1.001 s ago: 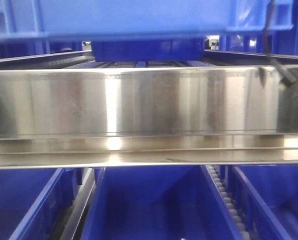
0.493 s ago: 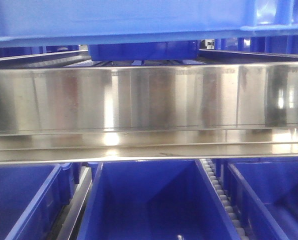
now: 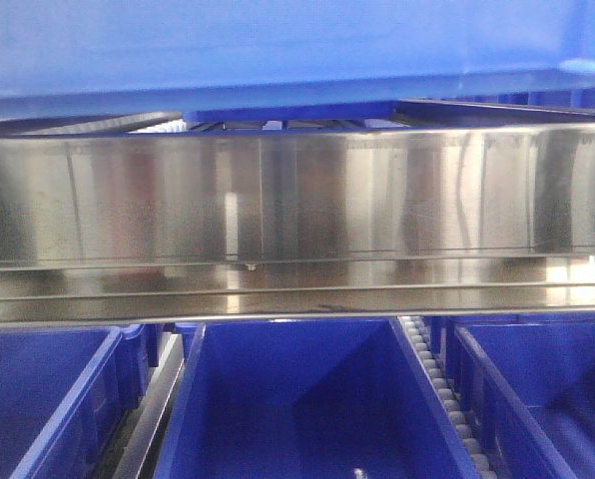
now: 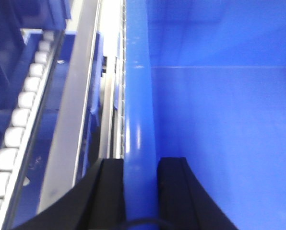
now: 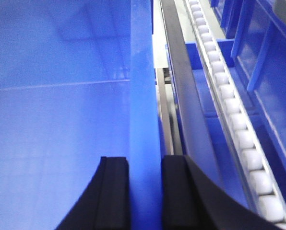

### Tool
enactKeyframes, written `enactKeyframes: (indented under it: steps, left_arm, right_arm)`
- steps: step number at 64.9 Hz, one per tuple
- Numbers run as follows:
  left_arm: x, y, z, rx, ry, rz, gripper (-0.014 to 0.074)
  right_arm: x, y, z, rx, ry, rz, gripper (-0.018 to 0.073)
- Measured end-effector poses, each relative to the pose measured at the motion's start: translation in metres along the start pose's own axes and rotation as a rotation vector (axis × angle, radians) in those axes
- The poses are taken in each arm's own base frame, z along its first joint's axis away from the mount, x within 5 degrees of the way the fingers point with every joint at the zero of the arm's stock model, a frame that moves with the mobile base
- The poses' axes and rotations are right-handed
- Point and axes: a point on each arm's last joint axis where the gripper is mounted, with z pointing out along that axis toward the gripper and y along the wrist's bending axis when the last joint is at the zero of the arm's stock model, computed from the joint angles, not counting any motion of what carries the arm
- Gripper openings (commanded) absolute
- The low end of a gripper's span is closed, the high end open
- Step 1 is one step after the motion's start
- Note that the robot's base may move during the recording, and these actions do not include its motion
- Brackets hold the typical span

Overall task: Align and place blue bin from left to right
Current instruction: 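Lift the gripped blue bin with both grippers and pull it off the rack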

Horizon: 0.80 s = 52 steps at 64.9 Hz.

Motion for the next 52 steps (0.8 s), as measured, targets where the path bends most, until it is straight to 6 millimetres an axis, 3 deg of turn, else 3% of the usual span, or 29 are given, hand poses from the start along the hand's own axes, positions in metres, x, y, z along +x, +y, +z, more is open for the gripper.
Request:
enactKeyframes:
  steps: [52]
  left_arm:
    - [-0.0052, -0.0006, -0.0044, 0.031, -0.061, -0.002, -0.0111]
  right_arm:
    - [-0.0008, -0.0008, -0.002, 0.003, -0.013, -0.001, -0.0081]
